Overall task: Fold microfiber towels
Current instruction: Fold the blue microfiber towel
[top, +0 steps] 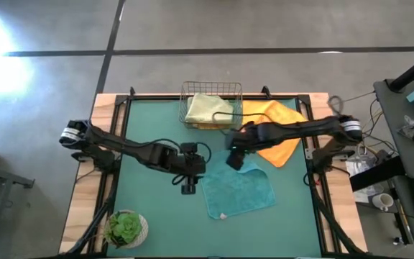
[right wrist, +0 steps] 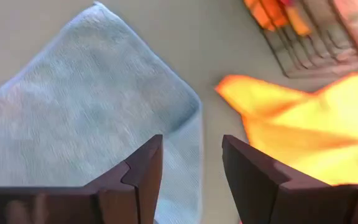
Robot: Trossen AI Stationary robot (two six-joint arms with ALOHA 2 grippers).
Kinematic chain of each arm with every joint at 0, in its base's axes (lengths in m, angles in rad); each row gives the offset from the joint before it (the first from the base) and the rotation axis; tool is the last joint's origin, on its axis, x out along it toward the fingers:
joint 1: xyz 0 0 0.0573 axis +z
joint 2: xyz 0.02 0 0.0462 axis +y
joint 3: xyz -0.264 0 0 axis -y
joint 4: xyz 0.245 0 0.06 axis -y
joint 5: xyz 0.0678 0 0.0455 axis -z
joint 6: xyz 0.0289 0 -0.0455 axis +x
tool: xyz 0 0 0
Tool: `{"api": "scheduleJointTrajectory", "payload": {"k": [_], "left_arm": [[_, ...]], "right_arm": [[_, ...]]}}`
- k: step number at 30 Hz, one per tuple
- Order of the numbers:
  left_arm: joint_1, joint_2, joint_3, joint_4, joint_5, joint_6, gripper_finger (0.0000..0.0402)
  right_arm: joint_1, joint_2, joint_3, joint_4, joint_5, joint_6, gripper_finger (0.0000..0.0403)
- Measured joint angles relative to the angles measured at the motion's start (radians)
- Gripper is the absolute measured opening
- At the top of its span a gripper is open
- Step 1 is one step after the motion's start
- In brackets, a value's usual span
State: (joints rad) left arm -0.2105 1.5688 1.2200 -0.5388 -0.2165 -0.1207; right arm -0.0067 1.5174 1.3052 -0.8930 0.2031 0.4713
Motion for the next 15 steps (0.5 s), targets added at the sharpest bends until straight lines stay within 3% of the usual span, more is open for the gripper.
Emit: {"api": "scheduleJointTrajectory", "payload": {"k": [8,15], "left_arm": [[0.018,0.005,-0.138,0.339,0.002,-0.069,0.0178],[0.020,0.005,-0.281,0.483,0.004,-0.238,0.0178]], "right_arm": [[0.089,-0.262,-0.205,0.024,-0.006,0.019,0.0157],[0.192,-0.373,-0.348,0.163,-0.030,0.077,0.0157]]}}
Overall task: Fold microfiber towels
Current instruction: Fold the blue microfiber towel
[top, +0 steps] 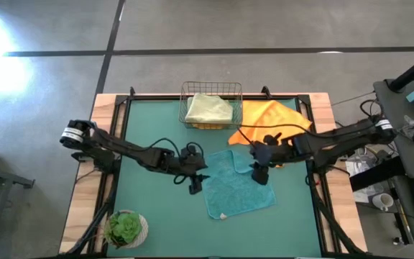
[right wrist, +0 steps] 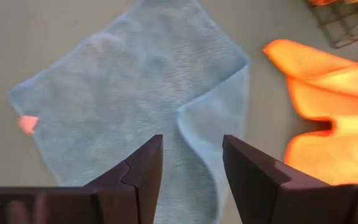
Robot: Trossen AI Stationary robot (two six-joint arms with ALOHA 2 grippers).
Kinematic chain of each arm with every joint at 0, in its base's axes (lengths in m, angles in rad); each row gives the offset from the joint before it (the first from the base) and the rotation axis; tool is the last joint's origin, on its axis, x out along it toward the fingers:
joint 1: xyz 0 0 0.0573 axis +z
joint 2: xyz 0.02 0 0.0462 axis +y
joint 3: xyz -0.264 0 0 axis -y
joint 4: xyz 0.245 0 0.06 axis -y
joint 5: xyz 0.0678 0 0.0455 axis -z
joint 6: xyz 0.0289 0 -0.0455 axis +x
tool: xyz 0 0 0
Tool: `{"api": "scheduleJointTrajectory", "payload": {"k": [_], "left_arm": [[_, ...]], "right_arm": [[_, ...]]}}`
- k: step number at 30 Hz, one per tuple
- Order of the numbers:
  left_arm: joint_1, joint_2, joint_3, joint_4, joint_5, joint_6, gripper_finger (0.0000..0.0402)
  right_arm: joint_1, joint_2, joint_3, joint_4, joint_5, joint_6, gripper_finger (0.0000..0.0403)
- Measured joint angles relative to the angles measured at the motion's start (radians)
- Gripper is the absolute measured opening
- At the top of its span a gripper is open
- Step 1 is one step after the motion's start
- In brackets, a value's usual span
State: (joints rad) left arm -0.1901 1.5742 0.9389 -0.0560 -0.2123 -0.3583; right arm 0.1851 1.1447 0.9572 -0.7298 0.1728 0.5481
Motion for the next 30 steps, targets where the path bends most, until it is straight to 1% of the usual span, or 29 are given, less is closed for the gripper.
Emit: {"api": "scheduleJointTrajectory", "payload": {"k": [3,5,10,17,19,23,27,30], "left_arm": [[-0.012,0.000,-0.052,0.005,0.012,-0.064,0.0178],[-0.015,0.011,-0.077,0.048,0.012,-0.098,0.0178],[-0.016,0.076,-0.067,0.158,0.018,-0.132,0.0178],[-0.021,0.214,0.015,0.150,0.022,-0.135,0.0178],[-0.022,0.239,0.035,0.156,0.023,-0.135,0.0178],[-0.023,0.252,0.038,0.136,0.025,-0.134,0.0178],[-0.021,0.260,0.036,0.016,0.025,-0.134,0.0178],[-0.021,0.263,0.033,0.004,0.024,-0.133,0.0178]], "right_arm": [[0.038,-0.004,-0.048,0.070,-0.003,0.028,0.0157],[0.060,0.002,-0.071,0.092,-0.018,0.028,0.0157],[0.109,0.017,-0.131,0.143,-0.023,0.018,0.0157],[0.183,0.021,-0.224,0.154,-0.025,0.033,0.0157],[0.206,0.021,-0.239,0.179,-0.048,0.035,0.0157],[0.256,0.022,-0.259,0.201,-0.073,0.031,0.0157],[0.292,0.026,-0.262,0.199,-0.076,0.035,0.0157],[0.299,0.034,-0.263,0.216,-0.073,0.035,0.0157]]}}
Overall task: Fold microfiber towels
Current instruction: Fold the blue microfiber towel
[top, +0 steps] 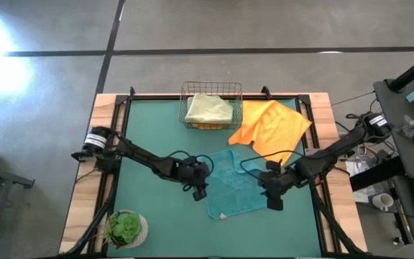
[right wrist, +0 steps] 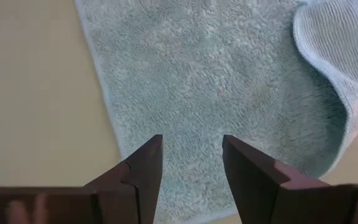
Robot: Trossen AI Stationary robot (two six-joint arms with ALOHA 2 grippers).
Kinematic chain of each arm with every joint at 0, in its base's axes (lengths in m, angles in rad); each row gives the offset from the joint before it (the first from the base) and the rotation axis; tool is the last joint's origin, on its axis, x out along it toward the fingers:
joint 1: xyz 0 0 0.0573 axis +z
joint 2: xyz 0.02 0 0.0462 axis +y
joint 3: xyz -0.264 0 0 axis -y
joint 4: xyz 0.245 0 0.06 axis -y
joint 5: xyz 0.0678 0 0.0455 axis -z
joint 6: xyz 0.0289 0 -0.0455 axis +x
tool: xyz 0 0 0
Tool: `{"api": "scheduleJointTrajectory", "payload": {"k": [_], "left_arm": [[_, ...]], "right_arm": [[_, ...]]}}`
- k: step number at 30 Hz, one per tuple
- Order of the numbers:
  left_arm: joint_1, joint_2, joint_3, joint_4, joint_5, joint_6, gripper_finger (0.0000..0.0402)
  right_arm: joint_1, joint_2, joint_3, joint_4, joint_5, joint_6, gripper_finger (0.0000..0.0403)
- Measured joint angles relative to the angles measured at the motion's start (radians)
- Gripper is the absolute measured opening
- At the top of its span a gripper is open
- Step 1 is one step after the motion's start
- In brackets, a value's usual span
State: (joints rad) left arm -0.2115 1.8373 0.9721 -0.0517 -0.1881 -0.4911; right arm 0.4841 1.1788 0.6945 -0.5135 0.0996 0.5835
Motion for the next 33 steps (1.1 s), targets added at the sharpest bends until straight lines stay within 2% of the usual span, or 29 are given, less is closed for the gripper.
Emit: {"api": "scheduleJointTrajectory", "payload": {"k": [4,7,16,20,24,27,33], "left_arm": [[0.001,0.001,-0.001,-0.012,-0.003,0.002,0.0178],[0.002,-0.008,-0.001,-0.089,-0.014,0.013,0.0178],[0.020,-0.040,0.000,-0.278,-0.124,0.094,0.0178],[0.044,-0.072,0.013,-0.427,-0.204,0.160,0.0178],[0.050,-0.119,0.062,-0.605,-0.239,0.191,0.0178],[0.044,-0.153,0.091,-0.701,-0.235,0.188,0.0178],[-0.034,-0.234,0.101,-0.689,-0.115,0.179,0.0178]], "right_arm": [[0.002,0.011,0.000,0.025,0.005,0.000,0.0157],[0.002,0.023,0.000,0.032,0.005,0.000,0.0157],[0.002,0.056,0.000,0.080,0.002,0.042,0.0157],[0.002,0.081,0.000,0.085,-0.004,0.048,0.0157],[0.002,0.108,0.000,0.087,-0.029,0.053,0.0157],[0.002,0.128,0.000,0.087,-0.031,0.053,0.0157],[0.008,0.164,0.001,0.169,-0.030,0.013,0.0157]]}}
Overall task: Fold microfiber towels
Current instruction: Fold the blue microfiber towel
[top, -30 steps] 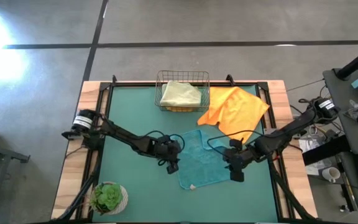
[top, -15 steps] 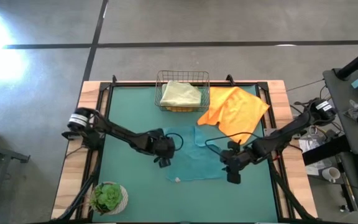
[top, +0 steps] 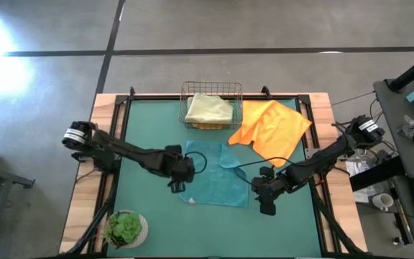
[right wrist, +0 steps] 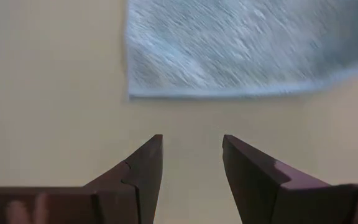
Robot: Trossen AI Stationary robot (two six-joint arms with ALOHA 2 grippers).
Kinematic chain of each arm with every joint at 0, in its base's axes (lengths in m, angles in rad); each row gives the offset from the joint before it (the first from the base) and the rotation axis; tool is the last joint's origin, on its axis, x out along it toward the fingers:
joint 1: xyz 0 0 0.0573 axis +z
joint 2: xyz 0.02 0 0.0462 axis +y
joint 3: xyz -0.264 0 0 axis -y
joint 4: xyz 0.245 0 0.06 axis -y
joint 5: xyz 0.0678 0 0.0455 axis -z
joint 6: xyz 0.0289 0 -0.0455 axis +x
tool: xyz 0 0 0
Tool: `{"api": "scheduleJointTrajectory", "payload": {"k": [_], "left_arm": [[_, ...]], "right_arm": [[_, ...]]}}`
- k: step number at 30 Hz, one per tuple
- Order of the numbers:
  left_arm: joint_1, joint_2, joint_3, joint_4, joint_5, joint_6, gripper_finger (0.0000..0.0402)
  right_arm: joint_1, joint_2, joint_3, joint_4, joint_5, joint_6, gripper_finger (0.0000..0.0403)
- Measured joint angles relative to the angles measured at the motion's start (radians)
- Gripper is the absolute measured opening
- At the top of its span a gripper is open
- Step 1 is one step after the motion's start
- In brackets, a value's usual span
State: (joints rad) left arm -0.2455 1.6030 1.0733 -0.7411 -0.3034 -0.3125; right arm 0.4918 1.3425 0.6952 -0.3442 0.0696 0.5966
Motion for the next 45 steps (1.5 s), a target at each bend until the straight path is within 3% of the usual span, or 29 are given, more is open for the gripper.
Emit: {"api": "scheduleJointTrajectory", "payload": {"k": [6,13,28,45], "left_arm": [[-0.153,-0.019,0.000,0.050,0.003,-0.013,0.0178],[-0.279,0.063,0.000,0.179,-0.072,0.084,0.0178],[-0.291,0.142,-0.014,0.209,0.001,0.031,0.0178],[-0.233,0.170,-0.060,0.232,0.008,0.027,0.0178]], "right_arm": [[0.008,0.023,0.001,0.117,0.000,-0.154,0.0157],[0.008,0.069,0.002,0.224,0.001,-0.342,0.0157],[0.005,0.165,0.002,0.359,-0.009,-0.433,0.0157],[-0.023,0.236,0.002,0.384,-0.020,-0.364,0.0157]]}}
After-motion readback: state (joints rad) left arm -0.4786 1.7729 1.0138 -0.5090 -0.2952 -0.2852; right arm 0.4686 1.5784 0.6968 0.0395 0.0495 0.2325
